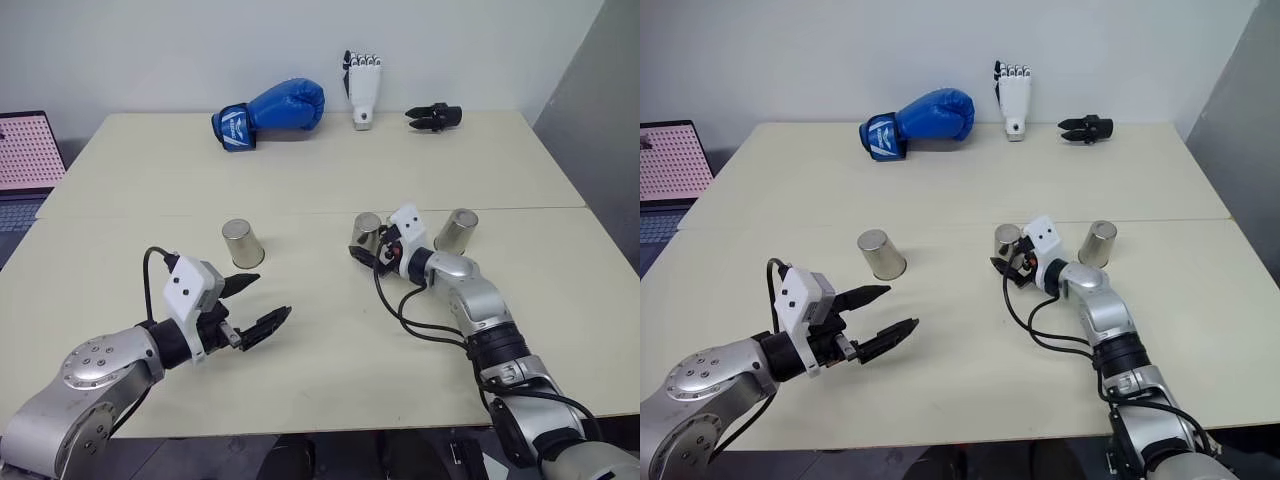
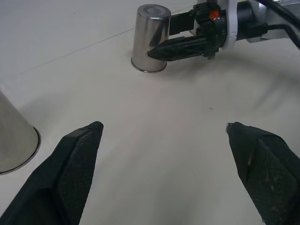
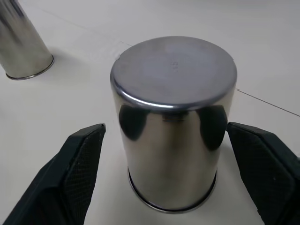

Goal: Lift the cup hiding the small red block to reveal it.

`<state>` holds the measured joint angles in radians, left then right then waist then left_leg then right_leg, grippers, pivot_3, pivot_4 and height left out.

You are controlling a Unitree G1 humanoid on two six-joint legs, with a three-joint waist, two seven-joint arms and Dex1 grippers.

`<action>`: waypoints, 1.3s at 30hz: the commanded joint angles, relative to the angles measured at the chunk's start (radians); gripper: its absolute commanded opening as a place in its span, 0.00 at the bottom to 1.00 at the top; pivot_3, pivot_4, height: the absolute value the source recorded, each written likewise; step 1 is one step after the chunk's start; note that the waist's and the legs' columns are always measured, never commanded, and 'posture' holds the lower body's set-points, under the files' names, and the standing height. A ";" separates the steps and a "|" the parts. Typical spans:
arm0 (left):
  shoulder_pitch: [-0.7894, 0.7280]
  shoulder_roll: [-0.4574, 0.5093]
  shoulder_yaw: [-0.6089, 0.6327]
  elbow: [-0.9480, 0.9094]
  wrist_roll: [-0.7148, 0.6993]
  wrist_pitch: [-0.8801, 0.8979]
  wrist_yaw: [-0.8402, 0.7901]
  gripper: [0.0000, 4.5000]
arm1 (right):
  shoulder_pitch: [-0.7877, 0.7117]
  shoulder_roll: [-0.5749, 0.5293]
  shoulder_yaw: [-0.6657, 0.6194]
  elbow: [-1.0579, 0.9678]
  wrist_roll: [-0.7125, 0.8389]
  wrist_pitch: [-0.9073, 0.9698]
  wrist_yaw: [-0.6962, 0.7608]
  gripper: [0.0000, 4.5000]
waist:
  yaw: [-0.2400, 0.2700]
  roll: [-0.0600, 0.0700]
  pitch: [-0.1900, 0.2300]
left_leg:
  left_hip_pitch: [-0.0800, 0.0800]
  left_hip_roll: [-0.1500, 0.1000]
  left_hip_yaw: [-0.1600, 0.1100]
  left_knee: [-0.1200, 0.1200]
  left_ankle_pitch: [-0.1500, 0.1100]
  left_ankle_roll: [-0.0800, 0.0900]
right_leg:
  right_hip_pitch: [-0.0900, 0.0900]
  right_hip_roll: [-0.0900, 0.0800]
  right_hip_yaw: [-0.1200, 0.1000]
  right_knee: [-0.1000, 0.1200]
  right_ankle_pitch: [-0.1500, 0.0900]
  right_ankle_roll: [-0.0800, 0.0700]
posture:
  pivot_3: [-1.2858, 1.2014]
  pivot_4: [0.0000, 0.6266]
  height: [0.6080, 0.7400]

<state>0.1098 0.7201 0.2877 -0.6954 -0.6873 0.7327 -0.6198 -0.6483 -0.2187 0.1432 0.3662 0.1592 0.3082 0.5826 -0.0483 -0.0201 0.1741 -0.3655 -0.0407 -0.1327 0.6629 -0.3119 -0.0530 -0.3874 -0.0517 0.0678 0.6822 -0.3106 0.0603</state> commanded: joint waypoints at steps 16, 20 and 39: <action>-0.039 0.015 -0.021 0.016 -0.003 -0.008 -0.013 1.00 | -0.100 0.006 -0.111 -0.050 -0.025 0.074 -0.197 0.60 | -0.007 0.000 0.000 | 0.000 0.000 0.000 0.000 0.001 -0.001 | 0.000 0.000 -0.001 0.000 0.001 -0.001 | 0.52 0.24 1.00; -0.047 0.025 -0.018 0.029 0.001 -0.010 -0.025 1.00 | -0.134 0.020 -0.108 0.086 -0.066 0.011 -0.223 0.60 | -0.010 0.000 0.000 | 0.000 0.000 0.000 -0.001 0.001 -0.001 | -0.001 0.001 0.000 0.001 0.001 -0.001 | 0.52 0.24 1.00; -0.143 0.062 0.049 0.086 -0.073 0.075 -0.008 1.00 | 0.329 -0.271 -0.175 -0.665 0.100 0.430 -0.015 0.99 | 0.007 0.001 0.000 | -0.002 0.000 -0.001 -0.001 0.001 -0.001 | -0.001 0.000 -0.002 -0.001 0.001 -0.001 | 0.52 0.24 1.00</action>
<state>0.0005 0.7652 0.2989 -0.6042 -0.7082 0.7738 -0.6405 -0.3256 -0.4600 0.0087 -0.1680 0.2065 0.6891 0.5321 -0.0418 -0.0193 0.1745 -0.3673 -0.0408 -0.1331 0.6624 -0.3114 -0.0538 -0.3879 -0.0520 0.0664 0.6813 -0.3096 0.0589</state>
